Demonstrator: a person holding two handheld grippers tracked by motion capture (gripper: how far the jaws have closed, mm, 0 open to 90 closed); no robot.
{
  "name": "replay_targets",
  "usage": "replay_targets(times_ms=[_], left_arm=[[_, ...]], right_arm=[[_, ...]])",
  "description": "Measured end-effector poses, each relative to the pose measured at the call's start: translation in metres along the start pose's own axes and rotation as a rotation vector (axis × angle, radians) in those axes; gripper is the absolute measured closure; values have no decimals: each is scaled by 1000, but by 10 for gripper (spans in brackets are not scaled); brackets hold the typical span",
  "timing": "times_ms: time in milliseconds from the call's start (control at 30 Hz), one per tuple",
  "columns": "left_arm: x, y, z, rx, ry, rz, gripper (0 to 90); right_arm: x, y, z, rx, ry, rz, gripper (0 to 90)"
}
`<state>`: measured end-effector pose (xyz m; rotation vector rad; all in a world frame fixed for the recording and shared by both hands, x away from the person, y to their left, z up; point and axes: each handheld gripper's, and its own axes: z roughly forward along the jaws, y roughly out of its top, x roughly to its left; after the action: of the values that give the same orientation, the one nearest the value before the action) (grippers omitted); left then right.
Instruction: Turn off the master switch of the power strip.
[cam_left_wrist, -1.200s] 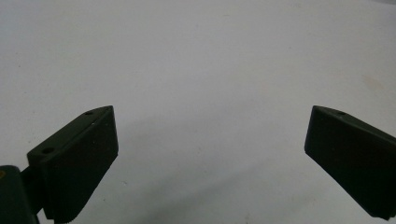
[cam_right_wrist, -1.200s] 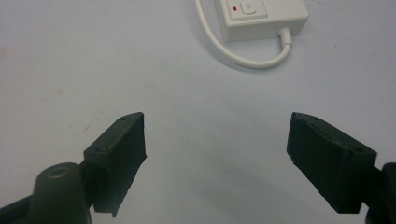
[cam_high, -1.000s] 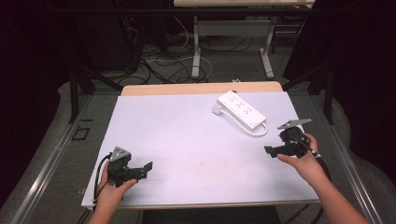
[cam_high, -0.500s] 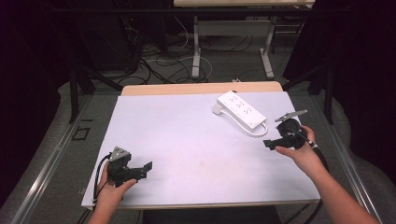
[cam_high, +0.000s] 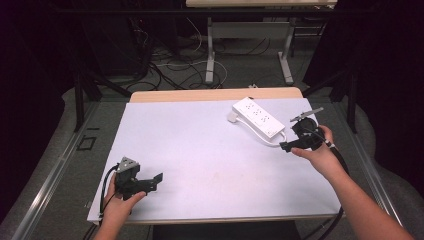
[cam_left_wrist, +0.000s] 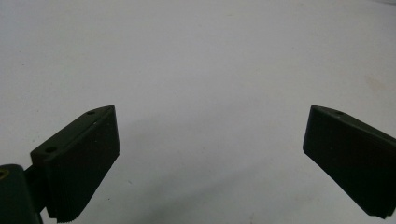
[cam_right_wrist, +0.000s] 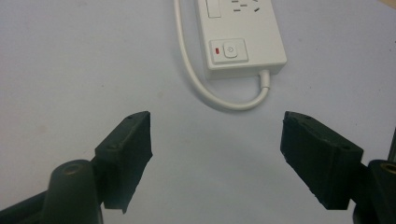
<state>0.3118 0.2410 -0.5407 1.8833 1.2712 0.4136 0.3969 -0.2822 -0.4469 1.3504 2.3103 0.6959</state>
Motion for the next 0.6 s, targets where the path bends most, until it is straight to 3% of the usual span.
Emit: replay_targets(times_ms=[233, 600], left_arm=[[0, 0, 0, 3, -1, -1, 38], [2, 0, 1, 5, 2, -2, 40]], right_arm=[[-7, 8, 5, 18, -13, 27, 245], [-21, 23, 18, 29, -5, 55, 327]])
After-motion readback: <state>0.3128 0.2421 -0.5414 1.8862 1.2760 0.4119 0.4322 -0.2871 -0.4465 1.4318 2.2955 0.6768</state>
